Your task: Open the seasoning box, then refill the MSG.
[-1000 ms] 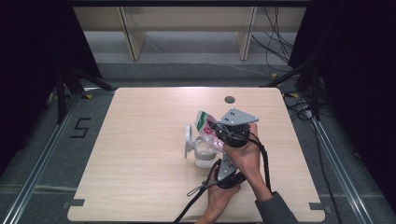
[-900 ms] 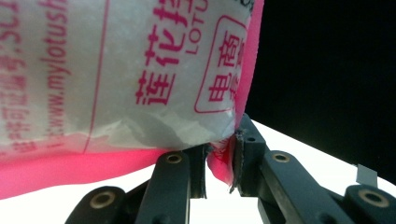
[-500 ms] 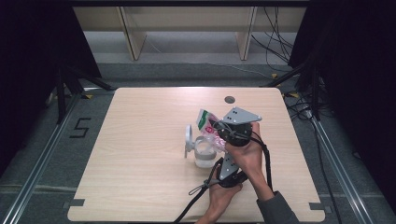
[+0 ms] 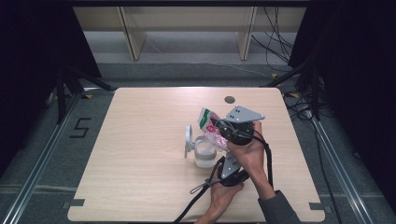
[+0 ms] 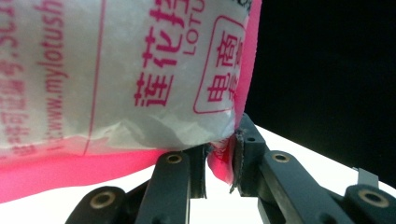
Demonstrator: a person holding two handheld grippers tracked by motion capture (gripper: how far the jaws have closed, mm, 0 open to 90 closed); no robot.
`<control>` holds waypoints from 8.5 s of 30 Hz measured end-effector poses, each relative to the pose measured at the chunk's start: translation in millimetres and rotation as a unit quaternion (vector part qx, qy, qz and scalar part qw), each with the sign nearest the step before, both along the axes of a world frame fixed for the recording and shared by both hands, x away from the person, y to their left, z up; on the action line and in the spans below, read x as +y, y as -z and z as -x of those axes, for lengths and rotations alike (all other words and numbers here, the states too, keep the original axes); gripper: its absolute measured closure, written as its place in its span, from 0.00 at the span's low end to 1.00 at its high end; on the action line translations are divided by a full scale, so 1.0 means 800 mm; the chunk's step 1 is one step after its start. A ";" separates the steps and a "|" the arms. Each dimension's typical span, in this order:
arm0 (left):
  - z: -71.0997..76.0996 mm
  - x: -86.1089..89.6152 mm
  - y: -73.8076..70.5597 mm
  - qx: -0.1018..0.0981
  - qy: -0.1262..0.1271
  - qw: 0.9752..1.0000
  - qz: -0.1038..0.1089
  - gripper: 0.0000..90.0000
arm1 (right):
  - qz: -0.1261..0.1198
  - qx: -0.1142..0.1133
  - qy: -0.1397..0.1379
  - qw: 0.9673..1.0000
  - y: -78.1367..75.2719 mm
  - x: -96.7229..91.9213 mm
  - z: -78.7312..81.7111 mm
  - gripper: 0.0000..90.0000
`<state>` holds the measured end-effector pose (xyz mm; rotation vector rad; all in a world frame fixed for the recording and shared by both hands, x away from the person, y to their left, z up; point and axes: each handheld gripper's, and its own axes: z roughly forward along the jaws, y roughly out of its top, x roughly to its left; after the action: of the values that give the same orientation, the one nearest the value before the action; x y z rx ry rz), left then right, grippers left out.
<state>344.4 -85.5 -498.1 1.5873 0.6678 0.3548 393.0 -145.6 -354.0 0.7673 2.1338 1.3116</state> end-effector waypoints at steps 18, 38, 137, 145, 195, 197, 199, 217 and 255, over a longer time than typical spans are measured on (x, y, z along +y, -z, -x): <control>0.002 0.007 0.003 0.002 -0.012 1.000 0.001 0.86 | 0.002 -0.004 -0.005 1.000 0.003 0.009 -0.001 1.00; 0.001 0.002 0.005 0.012 -0.024 0.998 0.065 0.86 | 0.012 0.002 -0.019 1.000 0.003 0.021 -0.004 1.00; -0.003 0.015 0.002 -0.005 -0.016 1.000 -0.018 0.86 | 0.012 0.005 -0.023 1.000 0.001 0.021 -0.007 1.00; -0.005 0.014 0.003 -0.010 -0.012 1.000 -0.004 0.86 | 0.010 -0.006 -0.018 1.000 0.002 0.021 -0.008 1.00; -0.003 0.012 0.002 -0.001 -0.017 1.000 0.016 0.87 | 0.022 0.005 -0.029 0.999 0.002 0.029 -0.003 1.00; -0.003 0.012 0.004 0.000 -0.016 1.000 0.019 0.87 | 0.028 0.007 -0.030 0.999 0.003 0.030 -0.003 1.00; -0.004 0.011 0.004 -0.002 -0.015 1.000 0.024 0.87 | 0.022 -0.003 -0.028 0.999 0.003 0.028 -0.005 1.00; -0.004 0.016 0.002 -0.004 -0.012 1.000 -0.010 0.87 | 0.026 -0.003 -0.026 0.999 0.003 0.028 -0.004 0.99; -0.004 0.016 0.003 -0.005 -0.011 1.000 -0.011 0.87 | 0.025 0.001 -0.028 0.999 0.003 0.028 -0.004 0.99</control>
<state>347.5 -73.1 -500.2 1.5996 0.6764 0.3878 396.5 -123.1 -356.3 0.6918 2.1957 1.2807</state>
